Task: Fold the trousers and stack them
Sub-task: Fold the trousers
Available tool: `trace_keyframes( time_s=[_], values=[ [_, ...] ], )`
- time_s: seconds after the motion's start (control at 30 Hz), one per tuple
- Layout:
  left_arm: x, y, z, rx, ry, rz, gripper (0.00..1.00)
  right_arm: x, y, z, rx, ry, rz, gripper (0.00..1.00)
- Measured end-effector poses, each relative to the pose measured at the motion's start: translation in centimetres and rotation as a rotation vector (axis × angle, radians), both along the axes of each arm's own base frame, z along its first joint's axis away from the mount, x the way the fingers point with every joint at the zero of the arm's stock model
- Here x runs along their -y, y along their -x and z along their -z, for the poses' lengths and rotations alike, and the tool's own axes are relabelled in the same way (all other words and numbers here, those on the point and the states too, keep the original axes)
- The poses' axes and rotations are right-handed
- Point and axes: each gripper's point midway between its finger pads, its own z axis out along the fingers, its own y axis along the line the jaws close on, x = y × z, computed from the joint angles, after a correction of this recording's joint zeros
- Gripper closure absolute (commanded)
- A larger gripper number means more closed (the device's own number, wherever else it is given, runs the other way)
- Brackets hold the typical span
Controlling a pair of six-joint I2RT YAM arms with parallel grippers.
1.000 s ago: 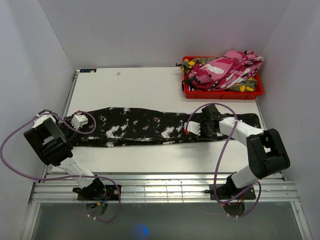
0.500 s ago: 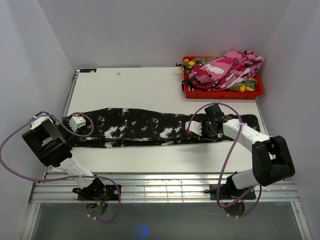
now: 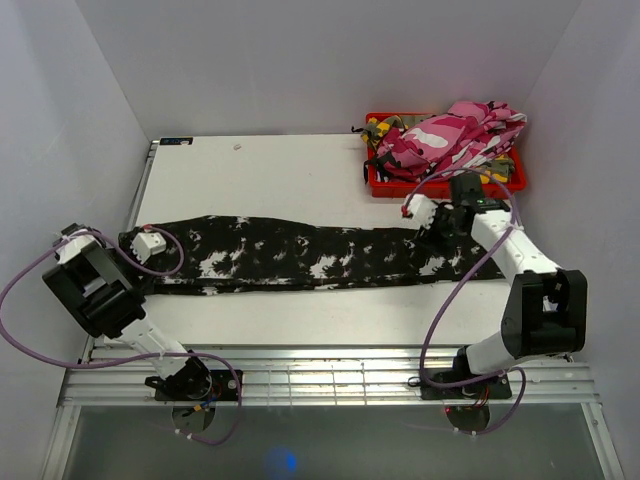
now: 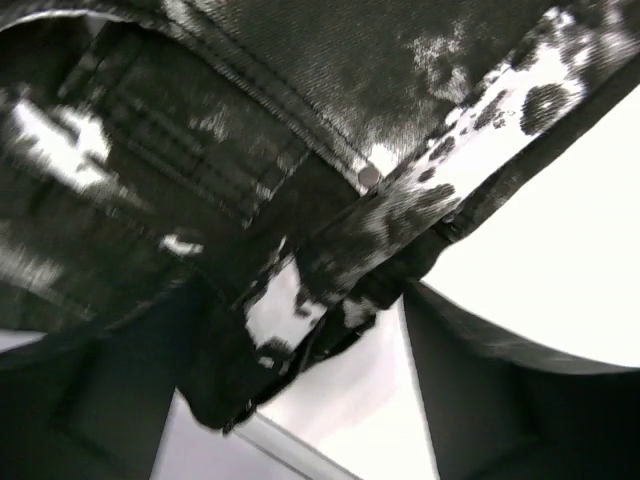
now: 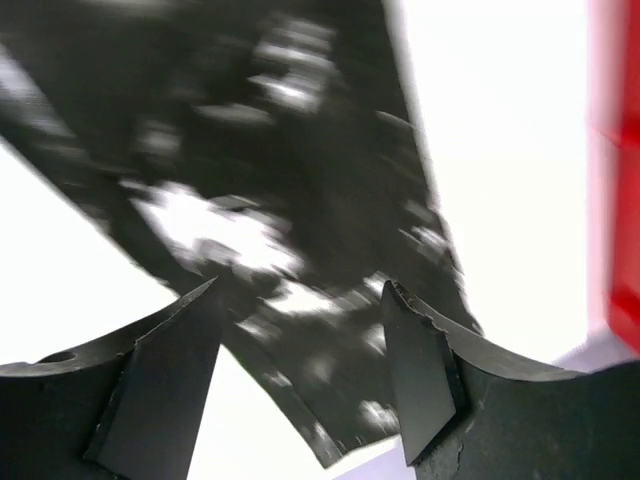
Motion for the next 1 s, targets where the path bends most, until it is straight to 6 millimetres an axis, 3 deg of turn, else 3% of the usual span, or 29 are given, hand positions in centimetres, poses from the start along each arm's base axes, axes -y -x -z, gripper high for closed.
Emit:
trace_keyframes(
  time_s=[0.1, 0.23, 0.37, 0.47, 0.57, 0.67, 0.83, 0.93, 0.97, 1.0],
  values=[
    [-0.1, -0.3, -1.3, 0.05, -0.005, 0.004, 0.02, 2.6, -1.9, -2.6, 0.051, -0.057, 0.13, 0.34],
    [0.6, -1.7, -5.1, 0.161, 0.034, -0.012, 0.02, 5.1, -1.5, -3.2, 0.032, -0.102, 0.257, 0.38],
    [0.9, -4.7, -10.3, 0.31, 0.097, -0.057, 0.02, 4.3, -0.8, -2.1, -0.041, -0.167, 0.315, 0.41],
    [2.0, -5.8, -12.1, 0.343, 0.163, -0.093, 0.02, 3.6, -1.0, 0.1, -0.122, -0.196, 0.356, 0.42],
    [4.1, -5.9, -11.2, 0.291, 0.235, -0.123, 0.02, 3.7, -0.9, 3.2, -0.205, -0.187, 0.405, 0.43],
    [6.4, -5.2, -8.0, 0.184, 0.302, -0.186, 0.1, 4.4, 0.0, 6.3, -0.258, -0.146, 0.436, 0.44],
    [8.4, -1.0, -0.6, -0.03, 0.321, -0.319, 0.2, 5.6, -0.7, 6.6, -0.205, -0.139, 0.462, 0.45],
    [8.2, -0.6, 0.0, -0.018, 0.313, -0.36, 0.11, 6.4, -0.6, 6.6, -0.179, -0.146, 0.48, 0.46],
    [8.1, -0.5, 0.1, -0.016, 0.303, -0.371, 0.02, 6.6, -0.6, 6.6, -0.172, -0.147, 0.485, 0.47],
    [8.2, -0.5, 0.1, -0.013, 0.304, -0.378, 0.02, 6.8, -0.5, 6.5, -0.166, -0.148, 0.49, 0.47]
  ],
)
